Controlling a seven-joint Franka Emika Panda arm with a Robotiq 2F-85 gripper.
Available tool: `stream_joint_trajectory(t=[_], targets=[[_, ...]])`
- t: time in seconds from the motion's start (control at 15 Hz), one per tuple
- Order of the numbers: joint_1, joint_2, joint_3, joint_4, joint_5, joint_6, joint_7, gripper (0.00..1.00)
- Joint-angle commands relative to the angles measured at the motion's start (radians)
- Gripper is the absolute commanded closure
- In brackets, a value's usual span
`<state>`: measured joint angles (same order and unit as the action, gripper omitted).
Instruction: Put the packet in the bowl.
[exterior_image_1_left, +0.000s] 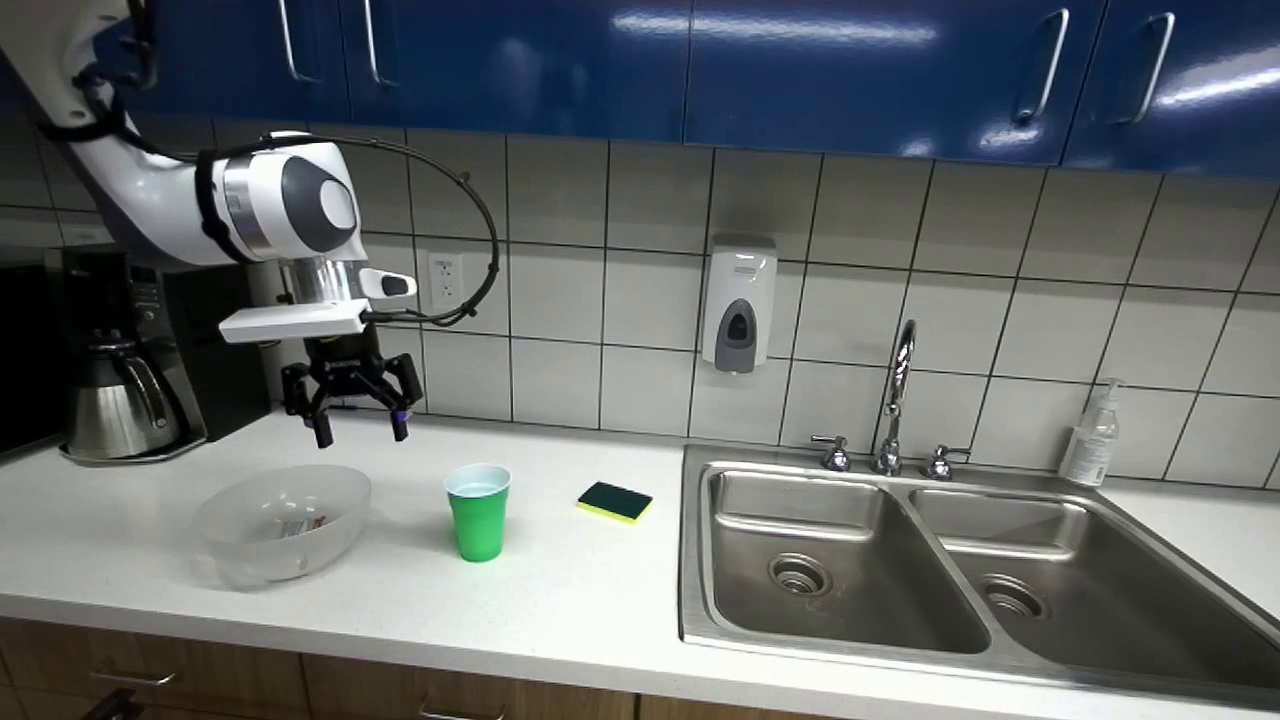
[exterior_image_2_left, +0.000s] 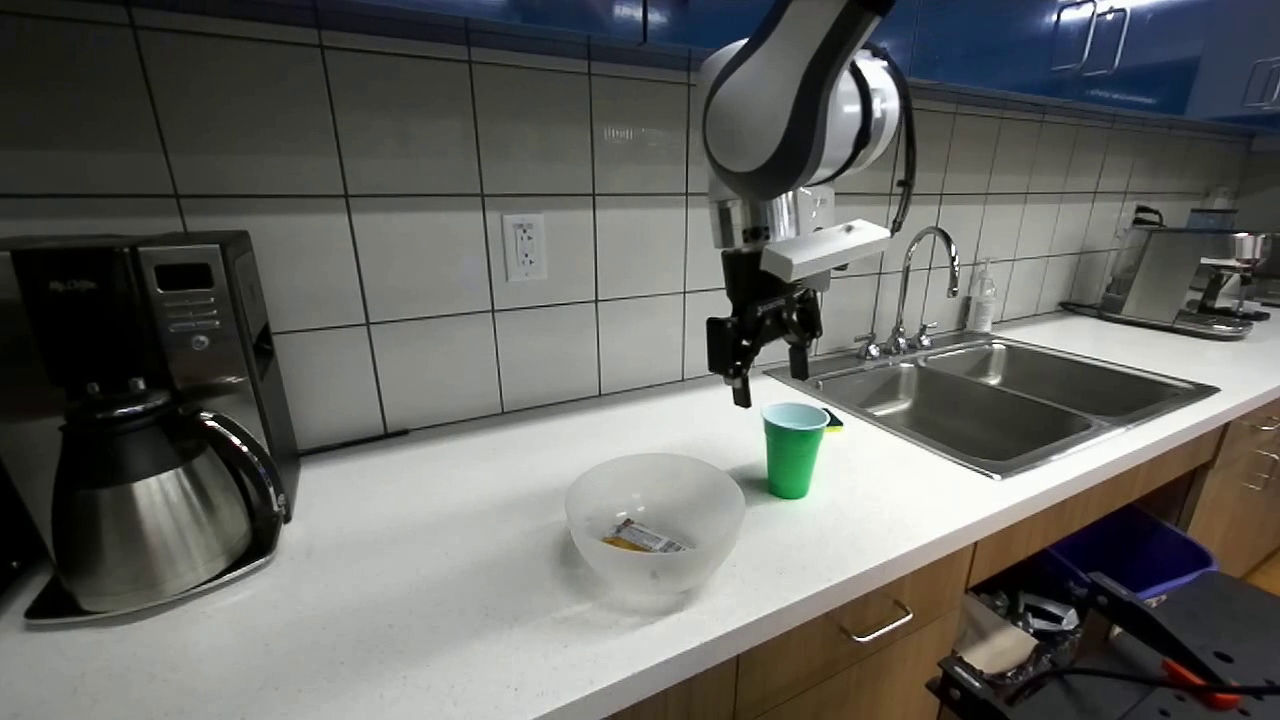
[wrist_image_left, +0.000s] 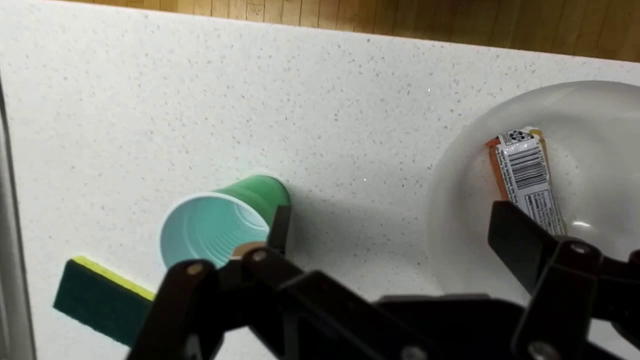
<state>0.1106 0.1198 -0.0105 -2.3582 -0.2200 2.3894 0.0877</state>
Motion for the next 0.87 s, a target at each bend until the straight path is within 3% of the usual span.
stream_joint_trajectory(t=[0.0, 0.53, 0.6, 0.67, 0.8], targets=[[-0.049, -0.167, -0.006, -0.142, 0.026, -0.01, 0.014, 0.0], [-0.144, -0.416, -0.044, -0.358, 0.065, -0.039, 0.01, 0.0], [-0.153, -0.431, -0.048, -0.364, 0.075, -0.07, 0.006, 0.0], [-0.145, -0.348, -0.034, -0.315, 0.056, -0.023, -0.003, 0.0], [-0.158, -0.385, -0.04, -0.339, 0.064, -0.046, -0.004, 0.0]])
